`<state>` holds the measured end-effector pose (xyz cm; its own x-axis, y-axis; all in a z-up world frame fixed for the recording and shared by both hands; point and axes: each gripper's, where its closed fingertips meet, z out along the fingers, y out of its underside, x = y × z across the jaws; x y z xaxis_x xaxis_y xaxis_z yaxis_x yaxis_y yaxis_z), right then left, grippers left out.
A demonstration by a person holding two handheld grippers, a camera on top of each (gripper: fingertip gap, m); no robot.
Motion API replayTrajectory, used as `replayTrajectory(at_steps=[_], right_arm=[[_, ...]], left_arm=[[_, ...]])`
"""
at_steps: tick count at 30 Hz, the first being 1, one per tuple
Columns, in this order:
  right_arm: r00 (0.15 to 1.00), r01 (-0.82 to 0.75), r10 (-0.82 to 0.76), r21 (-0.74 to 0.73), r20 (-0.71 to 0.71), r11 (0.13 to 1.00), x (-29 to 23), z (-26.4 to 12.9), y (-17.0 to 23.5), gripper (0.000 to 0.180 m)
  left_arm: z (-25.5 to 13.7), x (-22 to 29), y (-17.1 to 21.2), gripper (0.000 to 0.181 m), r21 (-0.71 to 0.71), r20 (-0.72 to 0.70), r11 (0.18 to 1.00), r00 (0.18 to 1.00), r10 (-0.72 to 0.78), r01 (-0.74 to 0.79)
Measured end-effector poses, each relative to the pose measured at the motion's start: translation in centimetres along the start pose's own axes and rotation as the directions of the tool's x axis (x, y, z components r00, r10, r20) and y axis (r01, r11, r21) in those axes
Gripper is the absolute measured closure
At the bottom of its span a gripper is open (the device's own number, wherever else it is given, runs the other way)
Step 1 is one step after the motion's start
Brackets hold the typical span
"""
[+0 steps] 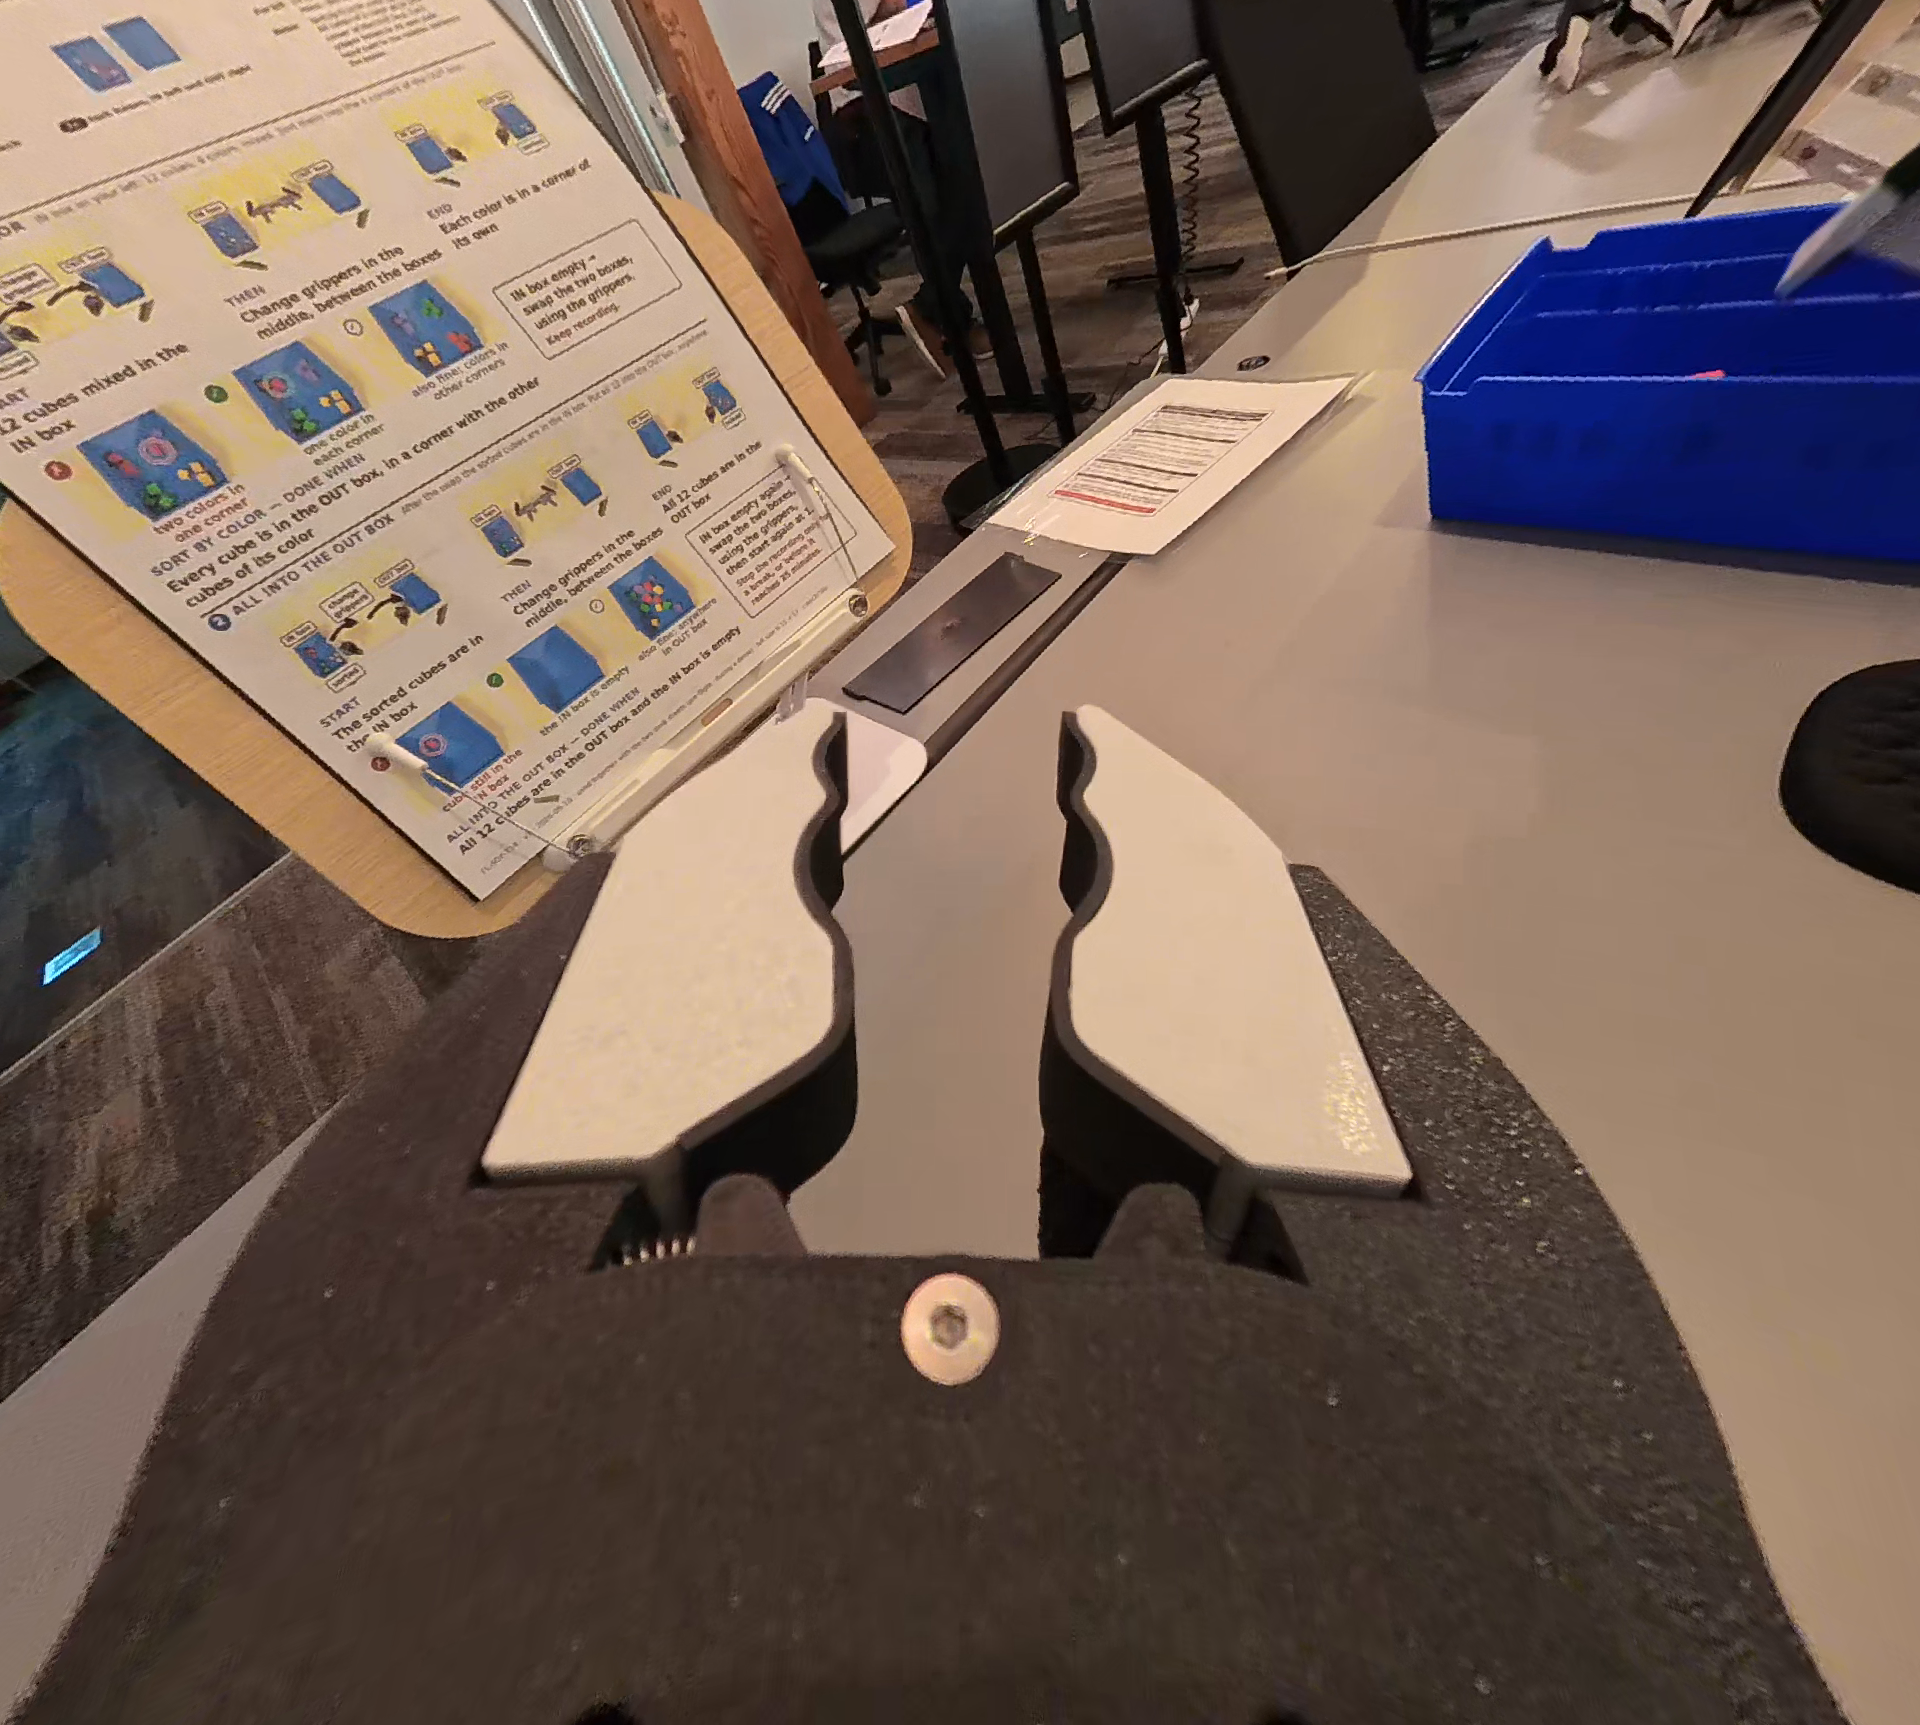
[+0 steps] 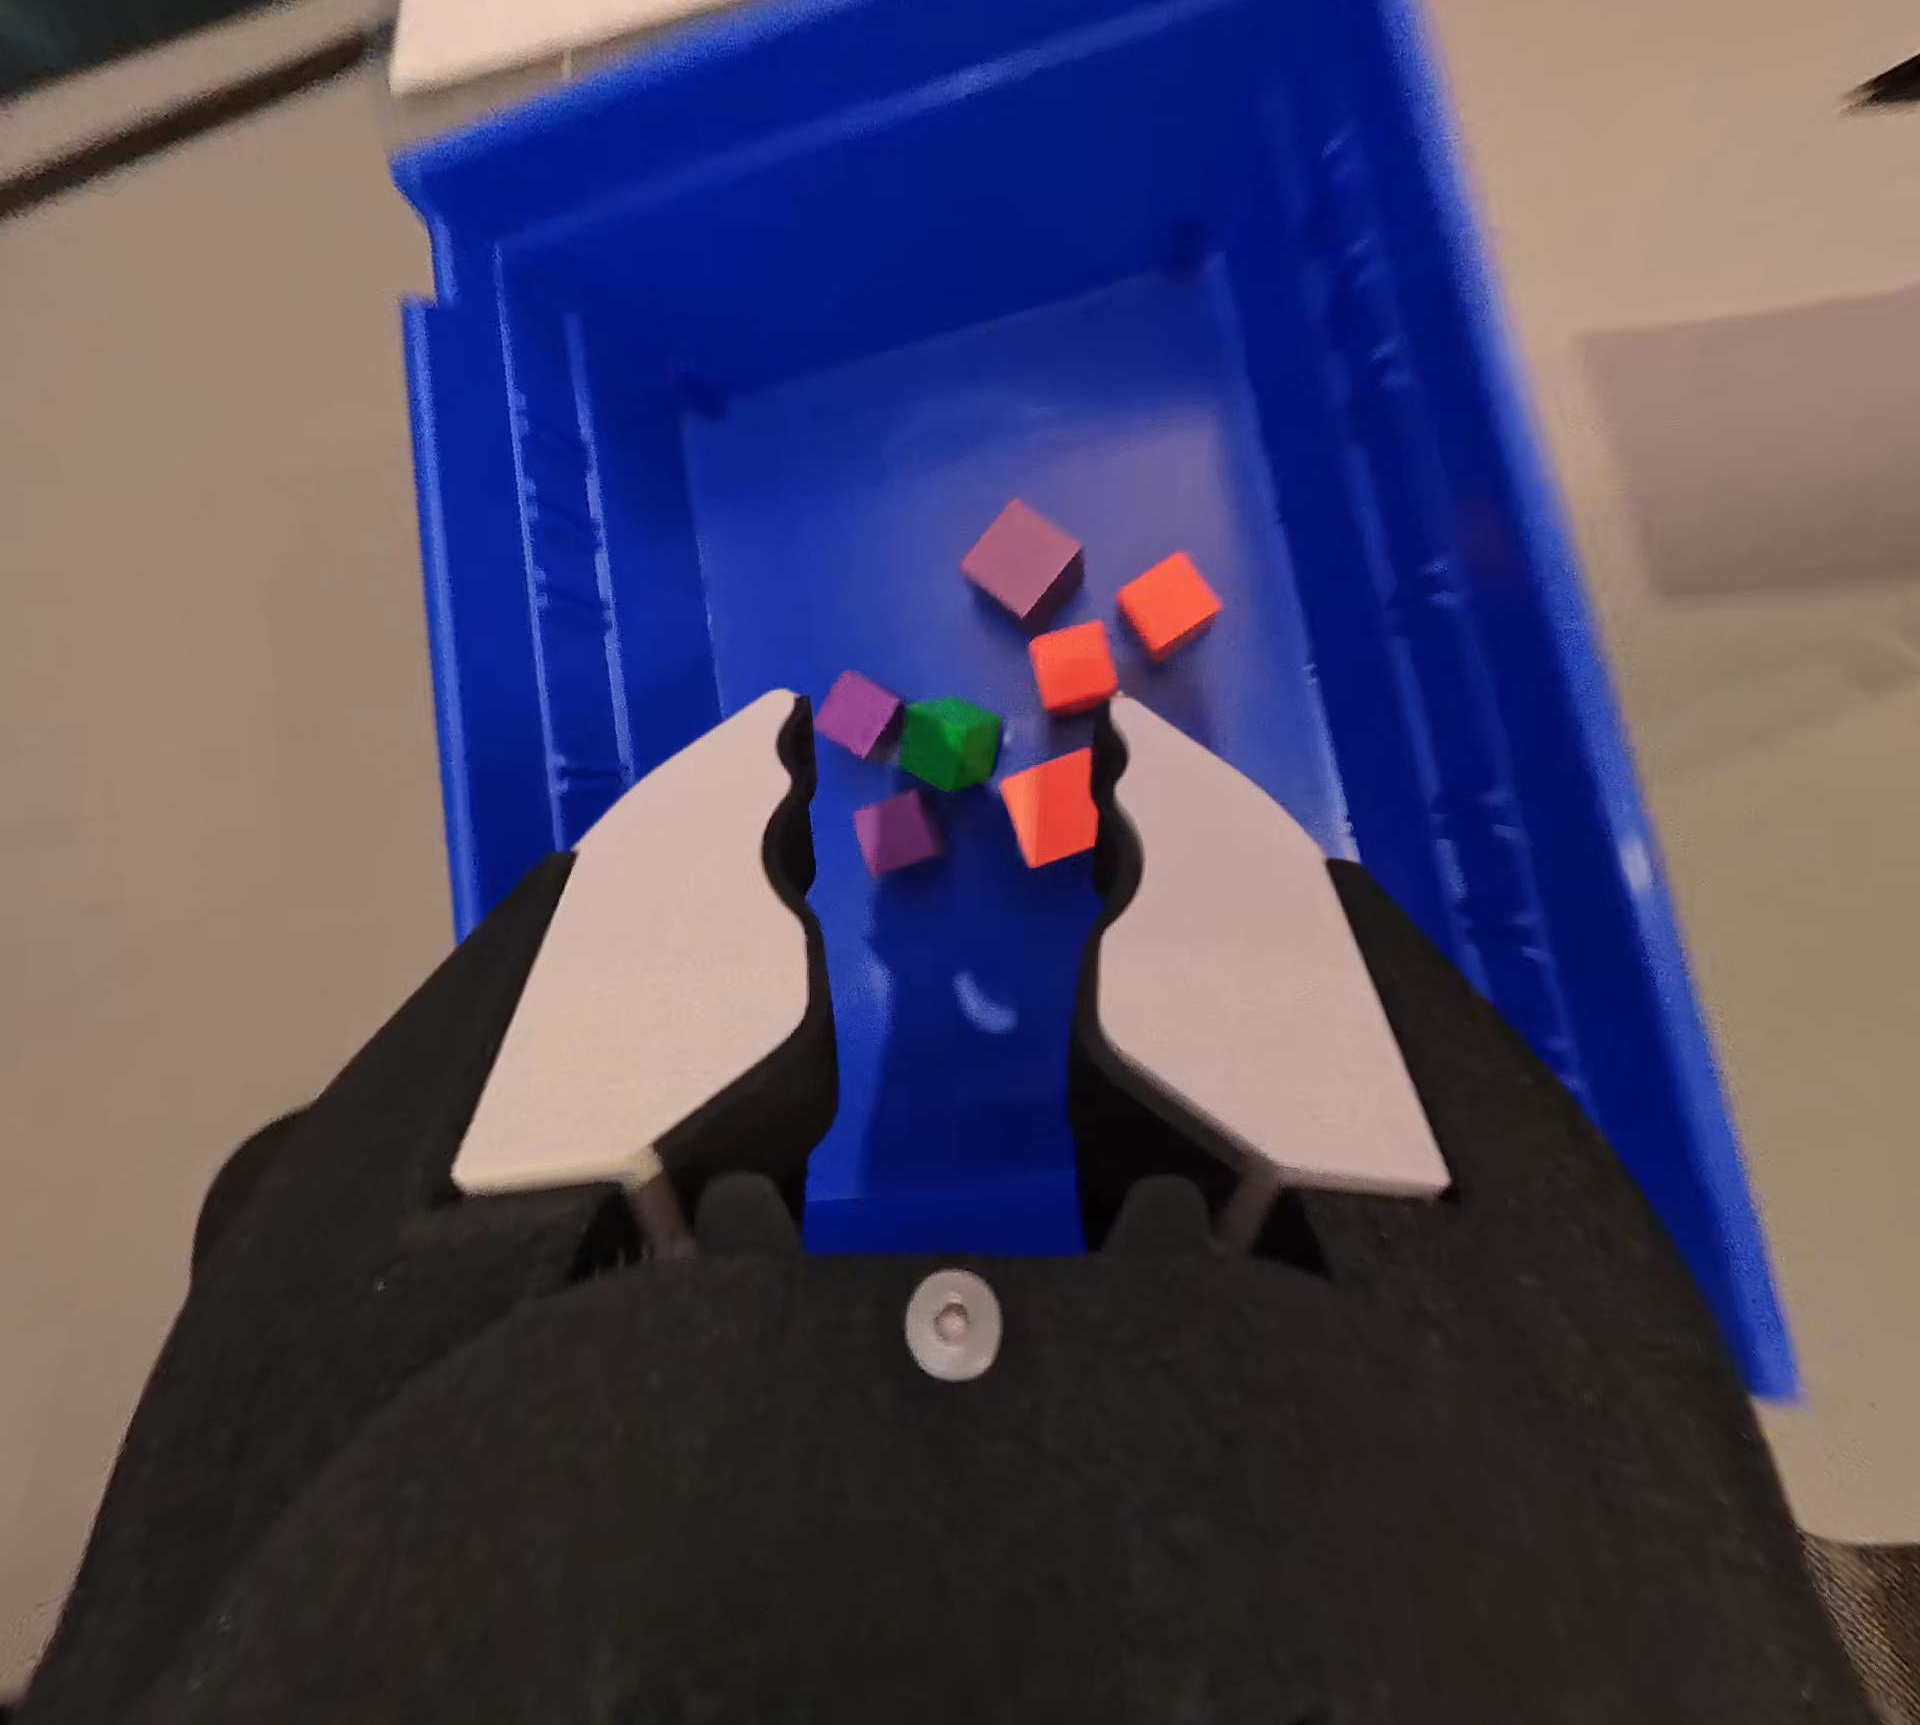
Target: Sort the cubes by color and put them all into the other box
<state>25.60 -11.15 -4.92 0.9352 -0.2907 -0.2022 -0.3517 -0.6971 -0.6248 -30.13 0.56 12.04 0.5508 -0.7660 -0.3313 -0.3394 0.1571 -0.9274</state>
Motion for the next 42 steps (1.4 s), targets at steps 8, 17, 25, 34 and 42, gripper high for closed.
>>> replayTrajectory(at_steps=[8,17,25,34,42], right_arm=[[0.999,0.049,-0.043,0.399,-0.024,0.916,-1.9,-8.7,-4.8,0.134],[0.967,0.231,-0.253,0.484,-0.021,0.844,-7.9,-10.6,-7.5,0.136],[0.916,0.388,-0.393,0.415,-0.077,0.823,-11.5,-8.2,-9.0,0.138],[0.668,0.324,-0.655,0.654,0.354,0.684,-27.0,-10.7,-9.2,0.14],[0.541,0.321,-0.714,0.675,0.445,0.664,-32.0,-11.3,-8.0,0.14]], left_arm=[[-4.3,-4.4,0.1,0.144,-0.065,0.187,0.997,0.981,0.055,-0.044],[-16.2,-16.5,12.6,0.139,-0.645,0.341,0.764,0.893,0.295,-0.006],[-22.0,-20.3,25.7,0.145,-0.76,0.384,0.57,0.923,0.004,0.314],[-17.6,-19.8,31.6,0.144,-0.7,0.052,0.714,0.998,0.039,0.008],[-15.5,-19.6,36.8,0.131,-0.762,-0.016,0.647,0.999,-0.047,0.018]])
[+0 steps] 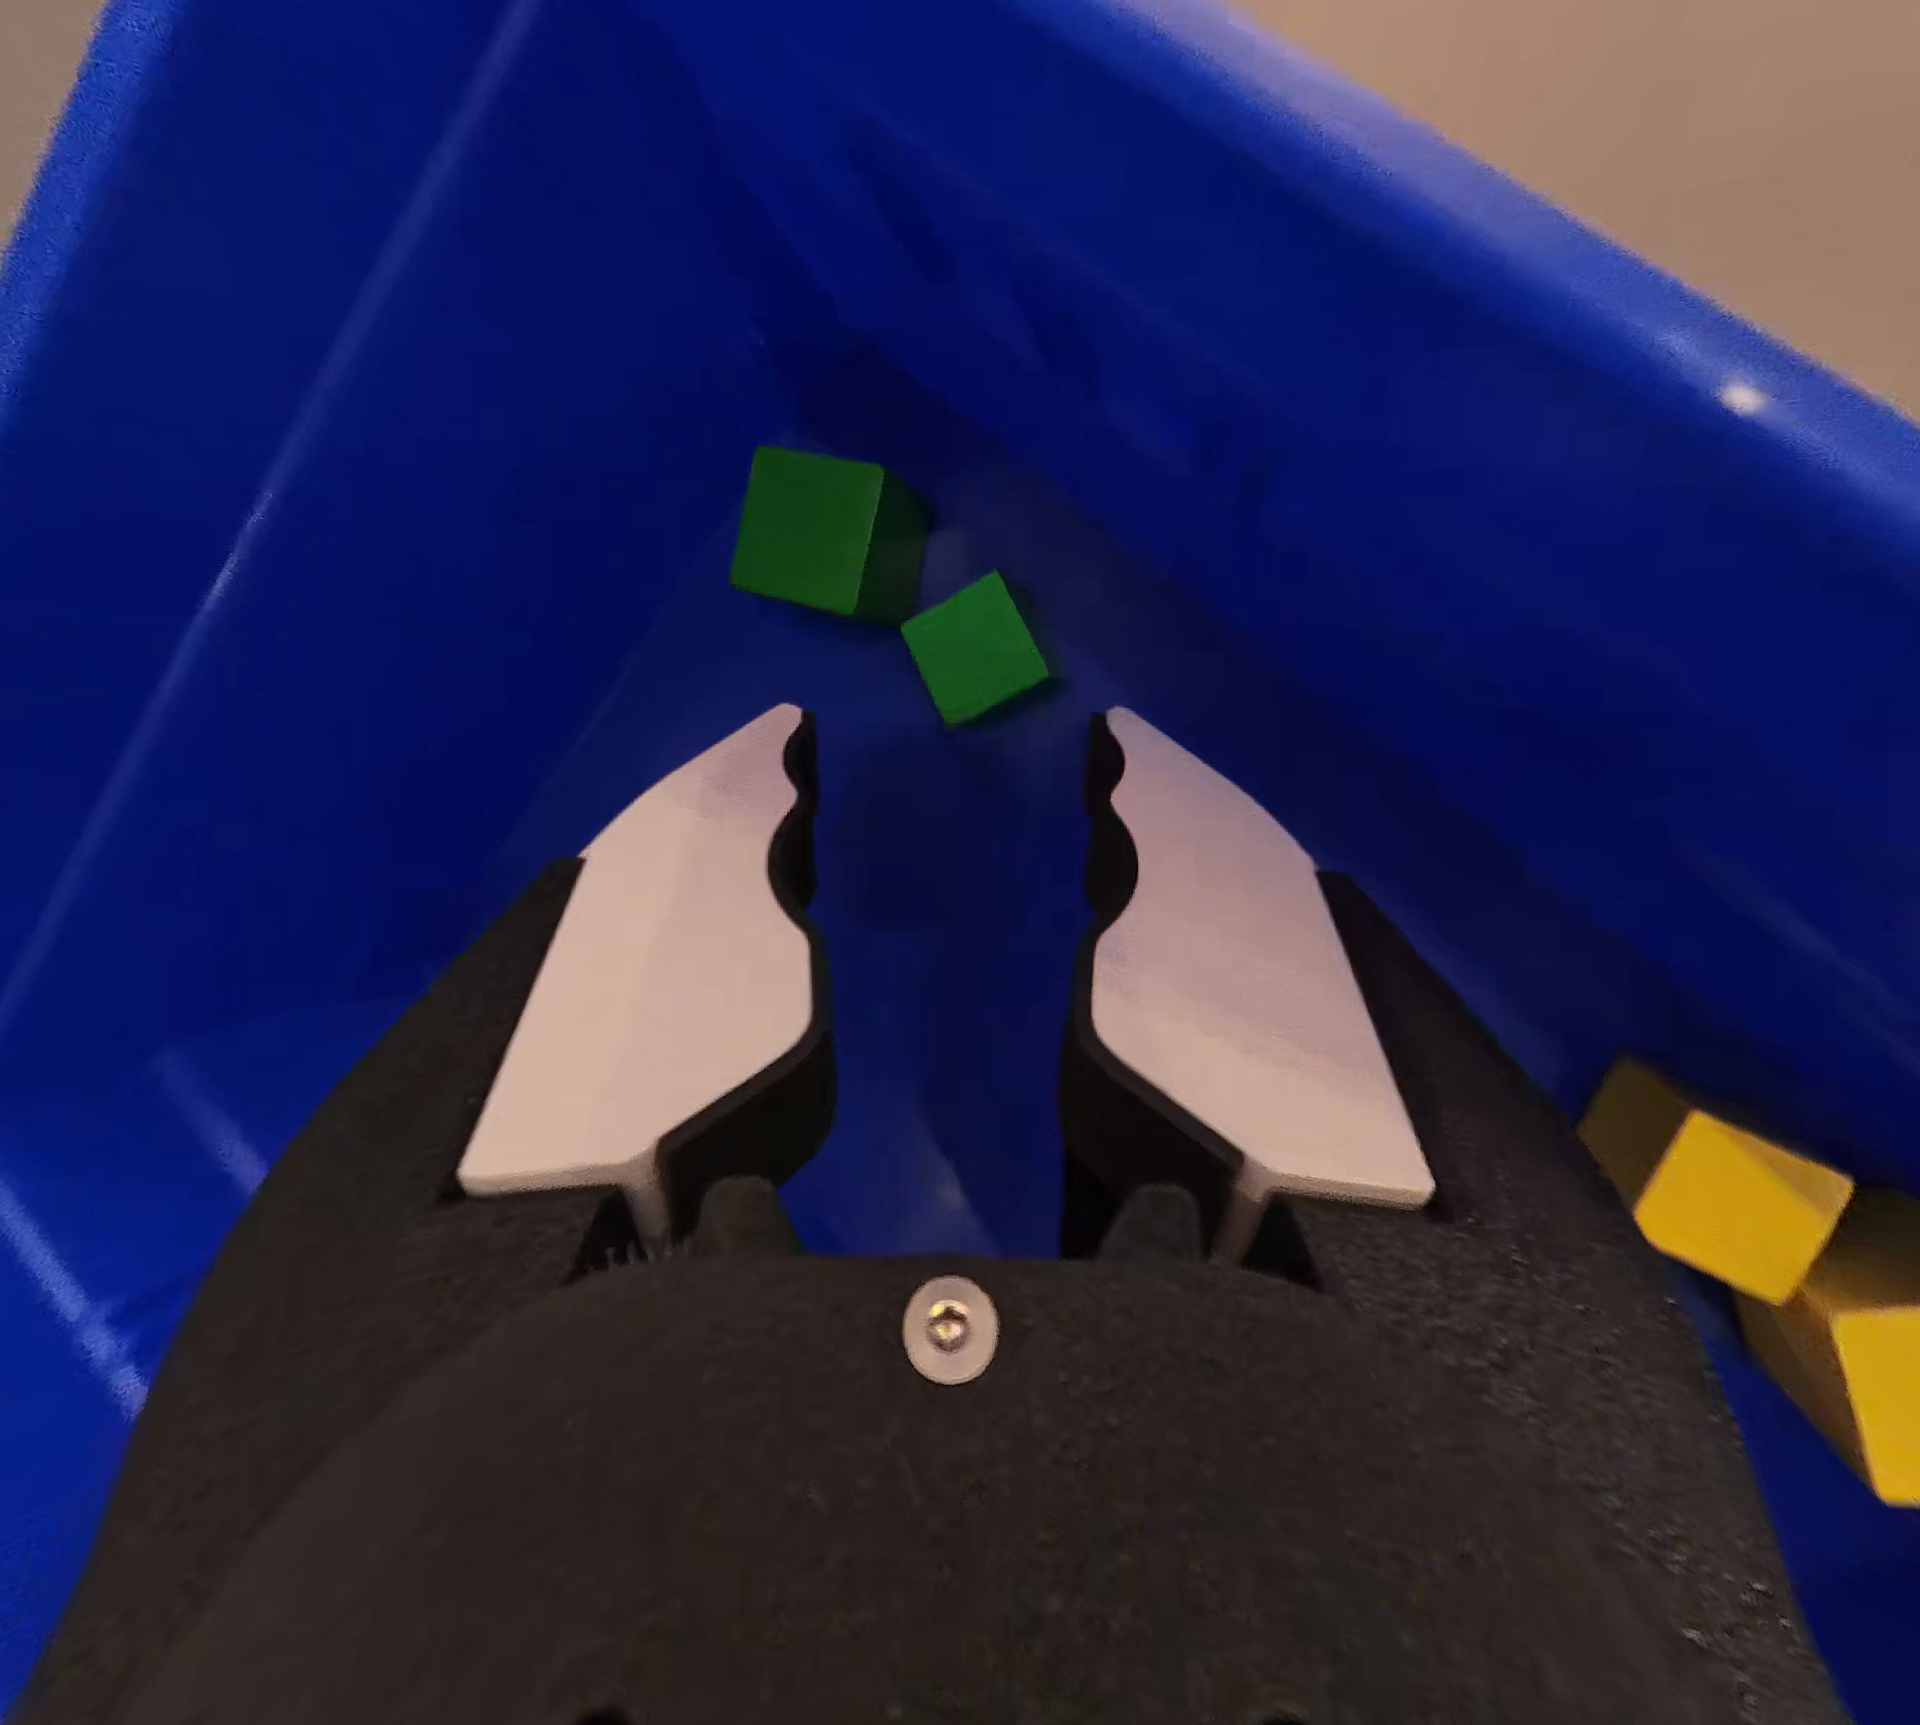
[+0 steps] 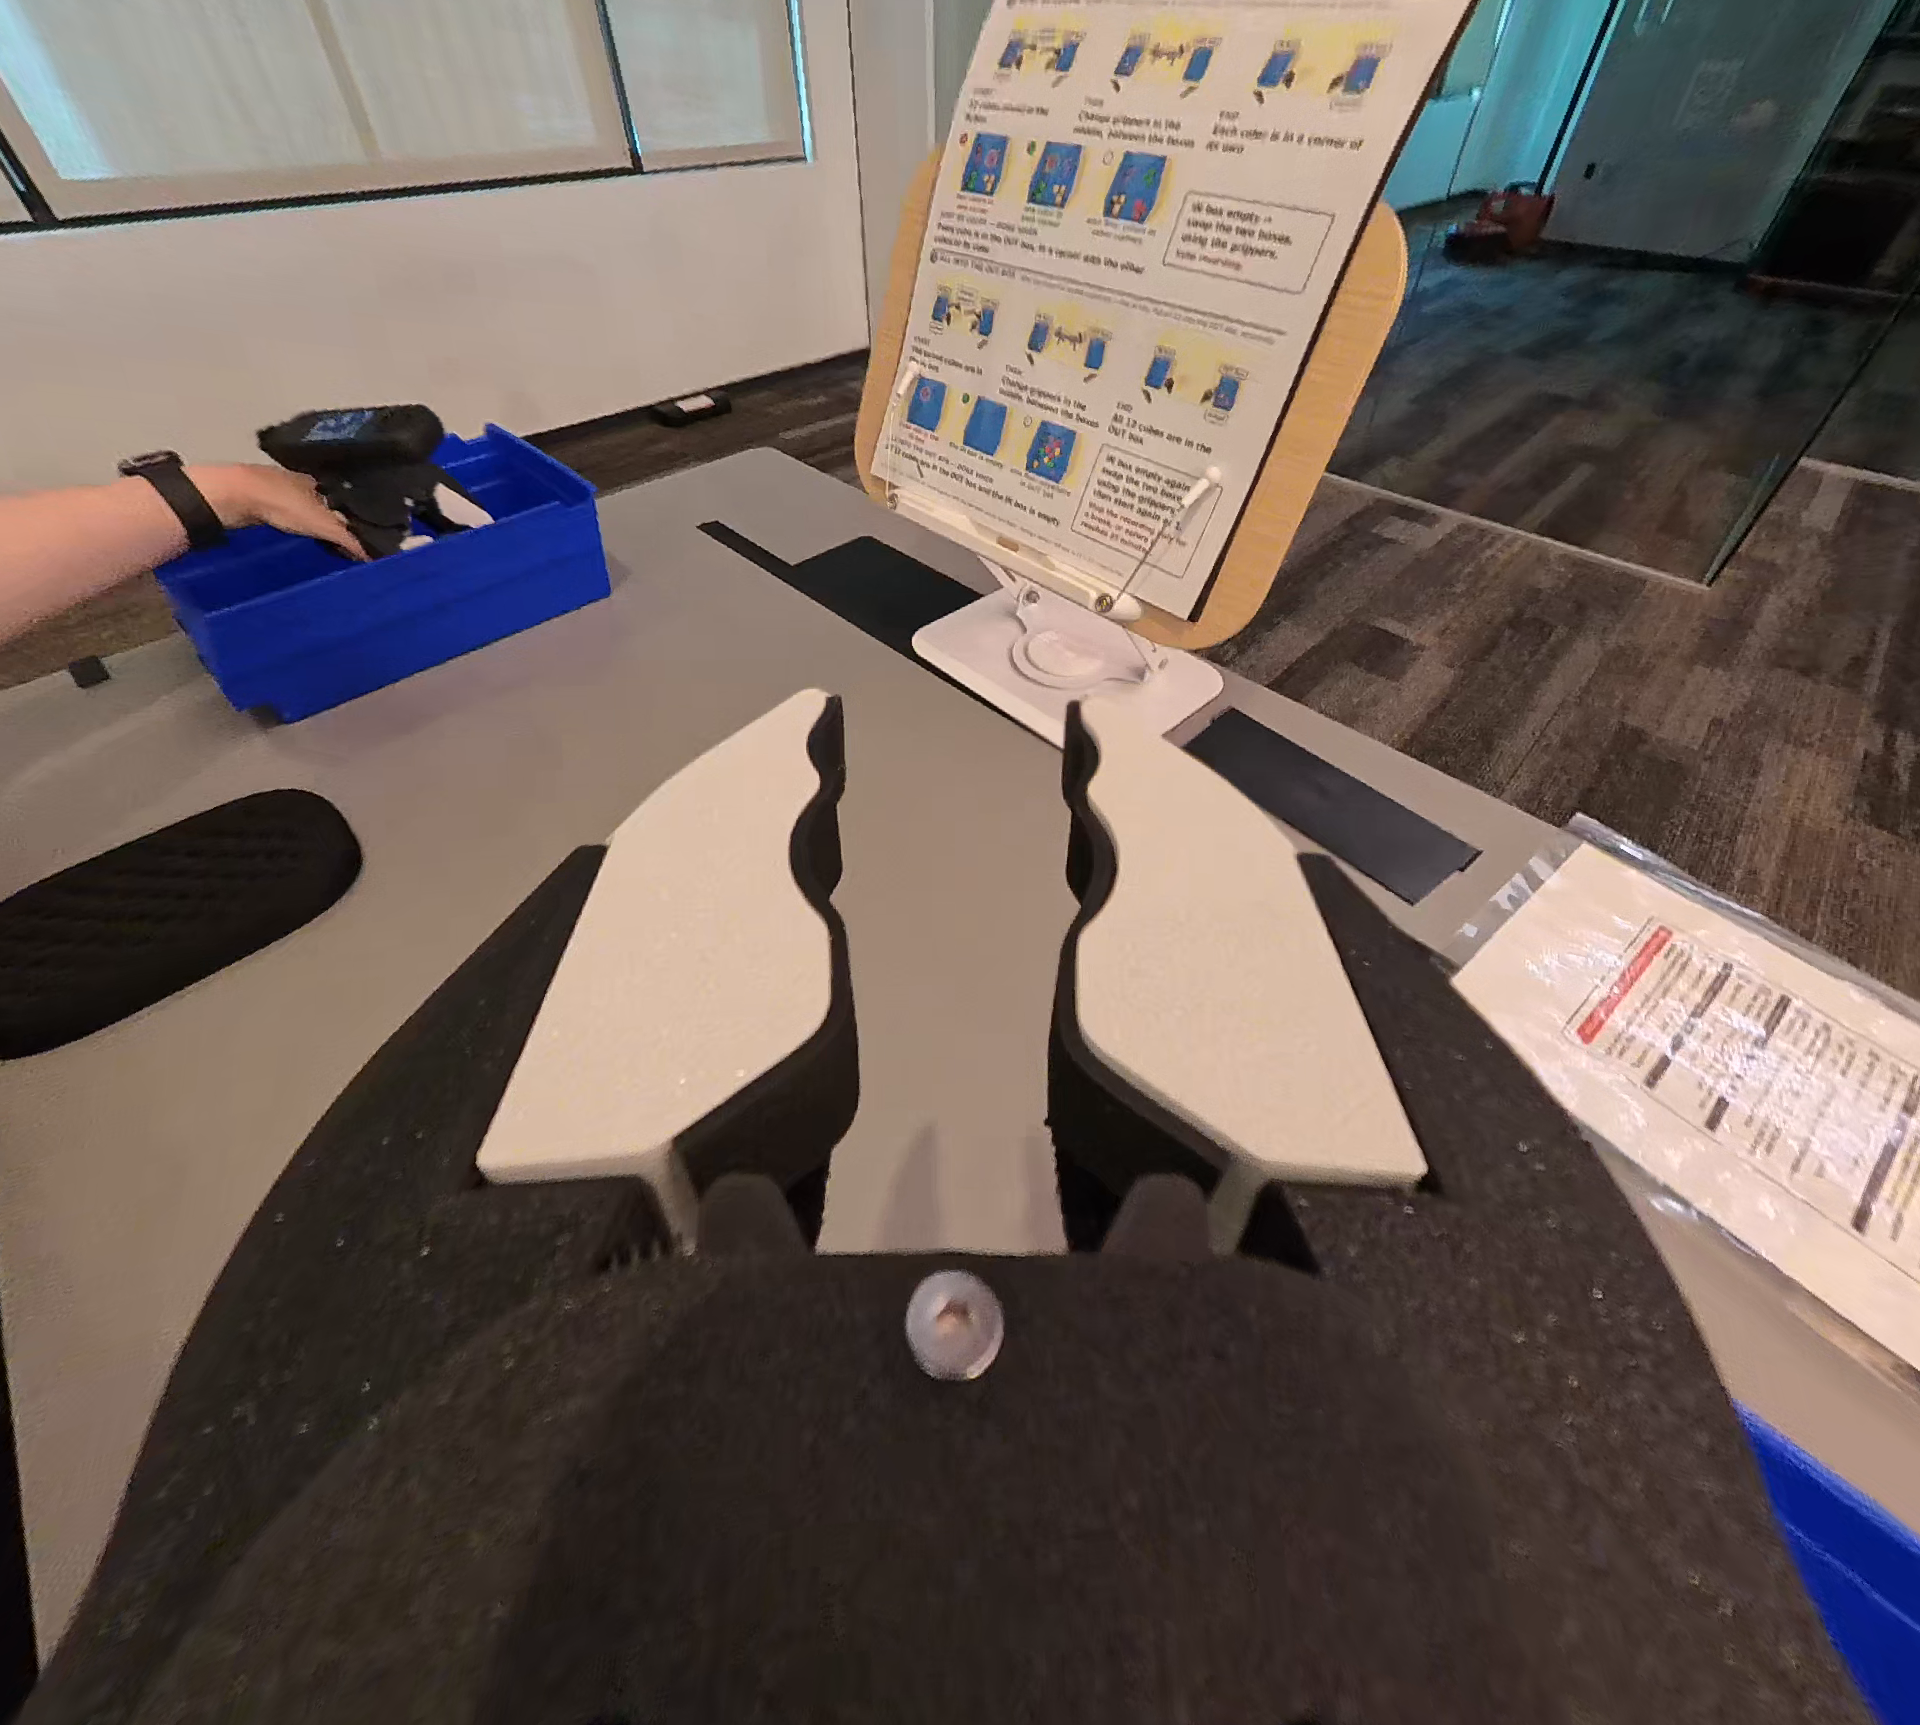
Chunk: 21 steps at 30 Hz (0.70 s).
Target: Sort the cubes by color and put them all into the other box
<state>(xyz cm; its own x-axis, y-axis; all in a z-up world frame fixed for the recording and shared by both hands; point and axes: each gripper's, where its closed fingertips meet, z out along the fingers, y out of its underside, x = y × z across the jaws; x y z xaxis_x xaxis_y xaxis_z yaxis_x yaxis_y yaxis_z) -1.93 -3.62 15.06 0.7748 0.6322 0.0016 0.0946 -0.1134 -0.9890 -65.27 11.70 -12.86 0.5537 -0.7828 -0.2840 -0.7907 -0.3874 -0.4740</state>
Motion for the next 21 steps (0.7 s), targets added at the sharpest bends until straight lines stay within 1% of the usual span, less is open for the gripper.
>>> replayTrajectory(at_steps=[3,5,6,7,10,12,14,16,19,21], right_arm=[[0.999,-0.025,0.023,-0.043,-0.033,0.999,0.9,0.4,1.1,0.14],[0.998,-0.047,0.045,-0.047,-0.044,0.998,1.4,0.4,1.3,0.14],[0.998,-0.057,0.055,-0.046,-0.043,0.997,1.4,0.4,1.3,0.14],[0.997,-0.063,0.061,-0.043,-0.039,0.997,1.5,0.4,1.3,0.141],[0.998,-0.059,0.058,-0.034,-0.033,0.998,1.3,0.2,1.1,0.141],[0.998,-0.057,0.056,-0.038,-0.029,0.998,1.2,0.1,1.2,0.141],[0.998,-0.055,0.054,-0.045,-0.028,0.997,1.2,0.2,1.3,0.142],[0.998,-0.06,0.06,-0.036,-0.005,0.998,0.6,0.7,0.9,0.143],[0.994,-0.066,0.069,-0.027,0.088,0.997,-1.7,2.7,0.2,0.145],[0.983,-0.059,0.065,-0.042,0.169,0.997,-4.1,4.9,0.0,0.146]], left_arm=[[0.8,0.2,-0.9,0.132,0.034,-0.044,0.998,0.998,-0.054,0.055],[1.2,0.2,-1.2,0.142,0.033,-0.061,0.996,0.994,-0.085,0.088],[1.3,0.0,-1.3,0.15,0.032,-0.055,0.995,0.994,-0.097,0.099],[1.3,0.0,-1.2,0.153,0.029,-0.054,0.994,0.993,-0.104,0.105],[0.8,-0.2,-0.7,0.157,0.016,-0.052,0.994,0.993,-0.106,0.107],[-0.3,-0.7,-0.6,0.158,0.045,-0.025,0.993,0.994,-0.105,0.106],[-2.3,-1.2,-1.2,0.158,0.108,0.009,0.987,0.993,-0.118,0.116],[-5.5,-1.6,-3.2,0.158,0.211,0.057,0.972,0.992,-0.114,0.1],[-11.4,-0.3,-8.2,0.158,0.368,0.133,0.93,0.99,-0.04,-0.012],[-15.0,2.3,-12.4,0.158,0.451,0.169,0.885,0.985,0.042,-0.115]])
